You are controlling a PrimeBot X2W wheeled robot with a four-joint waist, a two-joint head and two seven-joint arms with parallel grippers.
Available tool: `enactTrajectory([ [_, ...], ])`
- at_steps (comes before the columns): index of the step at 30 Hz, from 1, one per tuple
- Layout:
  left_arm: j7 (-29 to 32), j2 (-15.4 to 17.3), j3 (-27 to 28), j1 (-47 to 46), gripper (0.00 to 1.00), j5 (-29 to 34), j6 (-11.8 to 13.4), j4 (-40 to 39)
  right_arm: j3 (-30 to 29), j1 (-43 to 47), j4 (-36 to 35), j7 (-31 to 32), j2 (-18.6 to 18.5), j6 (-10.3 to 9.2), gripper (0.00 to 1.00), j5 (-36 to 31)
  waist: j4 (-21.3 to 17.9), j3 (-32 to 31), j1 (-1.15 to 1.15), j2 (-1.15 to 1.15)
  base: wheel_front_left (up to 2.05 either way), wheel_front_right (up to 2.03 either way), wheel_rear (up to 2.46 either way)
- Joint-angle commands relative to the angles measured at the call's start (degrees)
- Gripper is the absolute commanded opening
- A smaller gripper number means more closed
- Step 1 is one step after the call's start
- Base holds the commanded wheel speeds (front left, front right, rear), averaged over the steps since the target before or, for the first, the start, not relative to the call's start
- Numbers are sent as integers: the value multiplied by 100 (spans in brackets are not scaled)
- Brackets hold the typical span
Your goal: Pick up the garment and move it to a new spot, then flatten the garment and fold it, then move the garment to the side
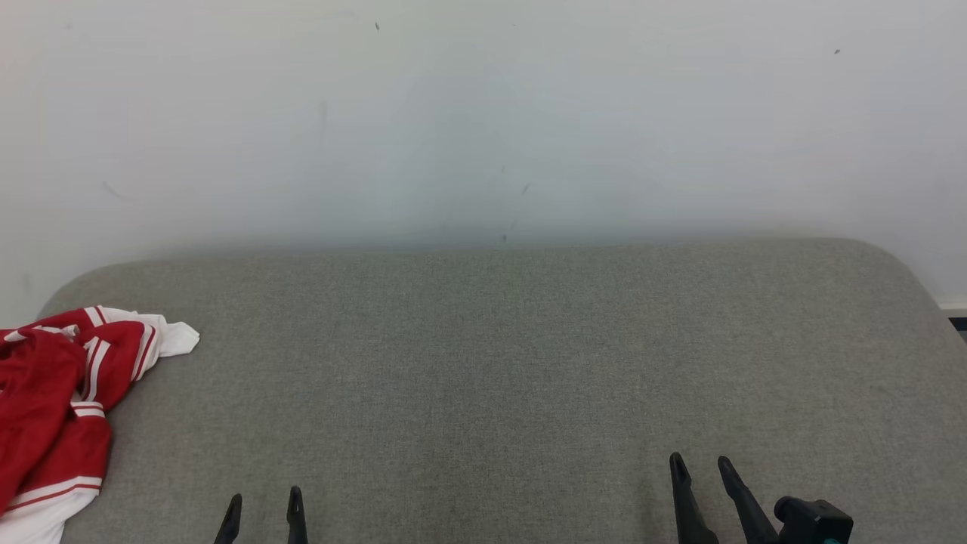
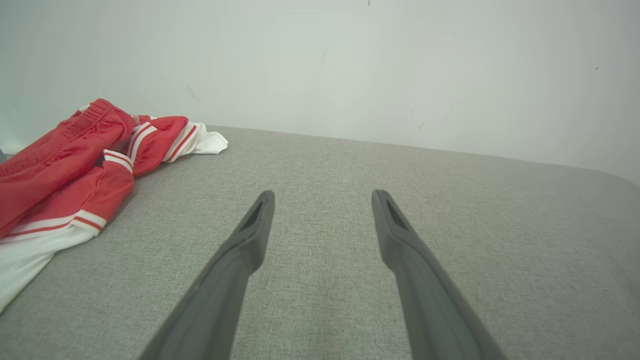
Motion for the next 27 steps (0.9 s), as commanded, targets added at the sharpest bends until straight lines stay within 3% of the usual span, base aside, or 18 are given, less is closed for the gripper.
enactTrajectory([
  [1, -33, -24, 20, 88, 100, 63, -27, 18, 13, 63, 17, -23, -9, 21, 100, -35, -2, -2, 0, 0, 0, 0, 0],
  [18, -33, -53, 94, 56, 100, 109, -78, 126, 27, 71, 27, -18, -9, 21, 100, -14, 42, -9, 0, 0, 0, 0, 0],
  [27, -33, -27, 228, 66, 100, 142, -103, 209, 65, 175, 0, -17, -7, 21, 100, 65, 737, -66, 0, 0, 0, 0, 0],
])
